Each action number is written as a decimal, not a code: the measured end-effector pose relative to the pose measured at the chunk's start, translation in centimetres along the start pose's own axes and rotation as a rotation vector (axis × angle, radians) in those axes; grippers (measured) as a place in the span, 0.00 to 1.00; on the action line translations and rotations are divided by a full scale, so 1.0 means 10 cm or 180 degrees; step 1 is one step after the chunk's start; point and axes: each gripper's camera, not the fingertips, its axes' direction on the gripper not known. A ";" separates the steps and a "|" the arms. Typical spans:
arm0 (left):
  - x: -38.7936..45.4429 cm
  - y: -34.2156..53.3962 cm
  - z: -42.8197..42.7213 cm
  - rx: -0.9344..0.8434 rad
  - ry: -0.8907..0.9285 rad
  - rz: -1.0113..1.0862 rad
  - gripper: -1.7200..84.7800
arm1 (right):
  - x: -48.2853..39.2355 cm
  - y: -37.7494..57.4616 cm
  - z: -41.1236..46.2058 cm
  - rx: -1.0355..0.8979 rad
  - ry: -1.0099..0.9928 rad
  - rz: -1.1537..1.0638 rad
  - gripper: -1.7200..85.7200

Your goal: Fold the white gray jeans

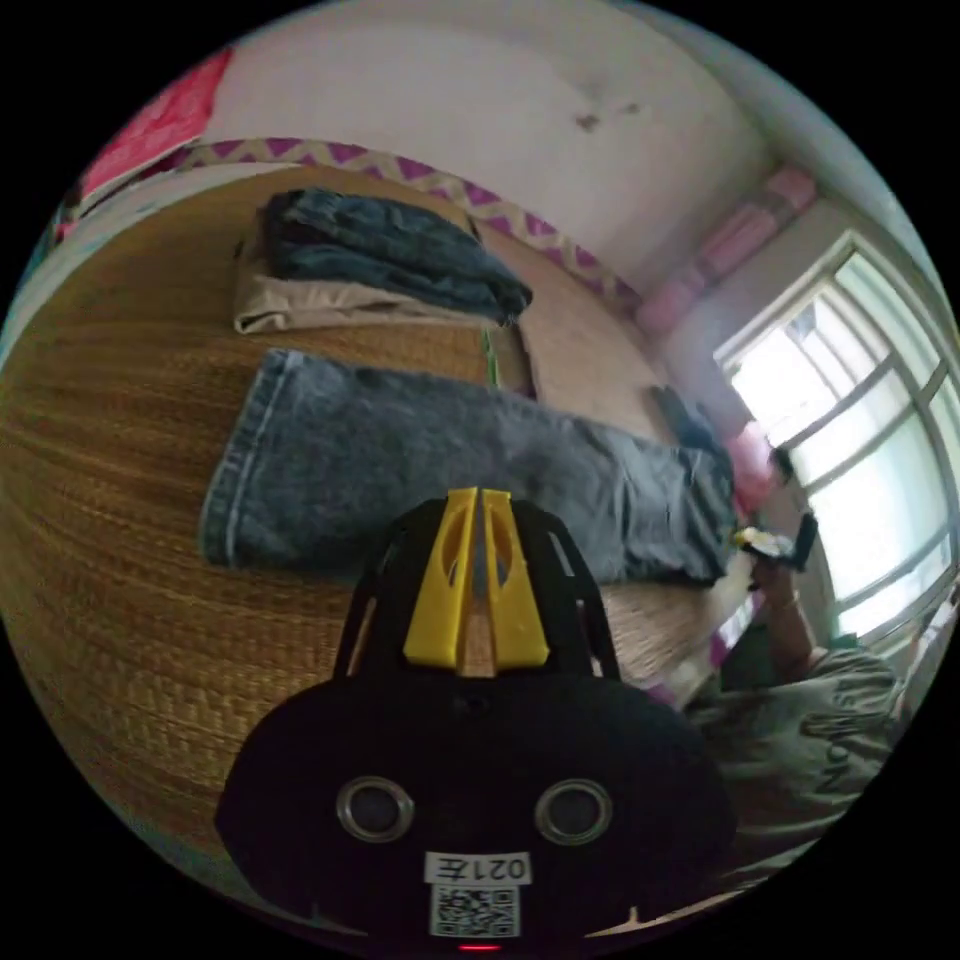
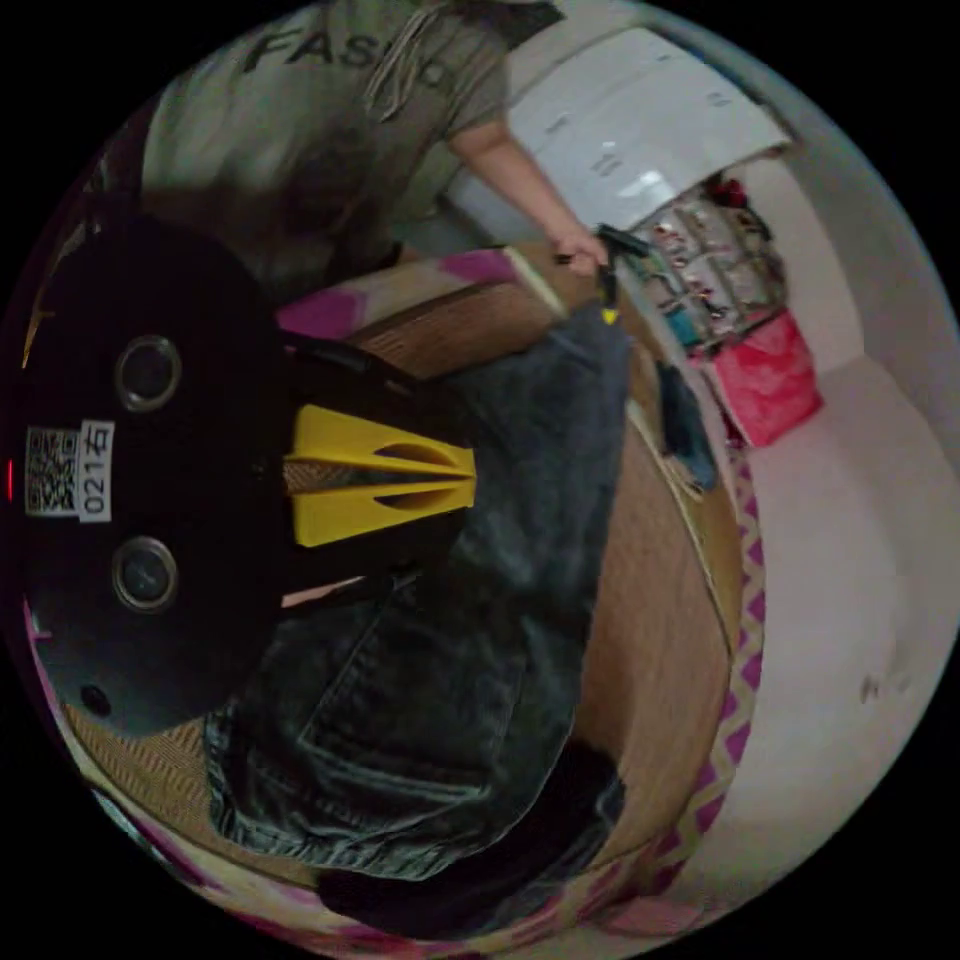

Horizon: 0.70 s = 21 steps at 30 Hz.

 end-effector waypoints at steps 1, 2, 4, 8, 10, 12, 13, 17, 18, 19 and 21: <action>0.02 0.00 0.09 -0.0098 -0.0141 0.0059 0.01 | -0.17 0.03 0.21 -0.0110 0.0060 -0.0086 0.01; -0.01 -0.03 0.14 -0.0118 -0.0116 0.0032 0.01 | -0.43 0.12 0.64 -0.0391 0.0164 -0.0186 0.01; -0.08 -0.06 0.13 -0.0023 -0.0334 -0.0097 0.01 | -0.78 0.33 1.14 -0.0604 0.0430 -0.0331 0.01; -0.20 -0.21 0.21 -0.0069 -0.0468 -0.0026 0.01 | -1.44 0.71 1.66 -0.0491 0.1096 -0.0534 0.01; -0.18 -0.28 0.27 -0.0112 -0.0574 0.0061 0.01 | -1.62 0.80 1.87 -0.0504 0.1262 -0.0575 0.01; -0.12 -0.36 0.35 -0.0167 -0.0721 0.0172 0.01 | -1.71 0.90 2.05 -0.0507 0.1272 -0.0510 0.01; -0.11 -0.38 0.36 -0.0172 -0.0748 0.0192 0.01 | -1.71 0.92 2.09 -0.0499 0.1246 -0.0486 0.01; -0.14 -0.37 0.38 -0.0180 -0.0790 0.0135 0.01 | -1.61 1.10 2.23 -0.0388 0.0946 -0.0263 0.01; -0.15 -0.33 0.30 -0.0084 -0.0938 0.0035 0.01 | -1.60 1.14 2.27 -0.0388 0.0904 -0.0232 0.01; -0.15 -0.29 0.23 0.0015 -0.0999 0.0000 0.01 | -1.60 1.16 2.29 -0.0390 0.0894 -0.0225 0.01; -0.18 -0.07 -0.10 0.0432 -0.0775 -0.0094 0.02 | -1.60 1.23 2.35 -0.0386 0.0880 -0.0212 0.01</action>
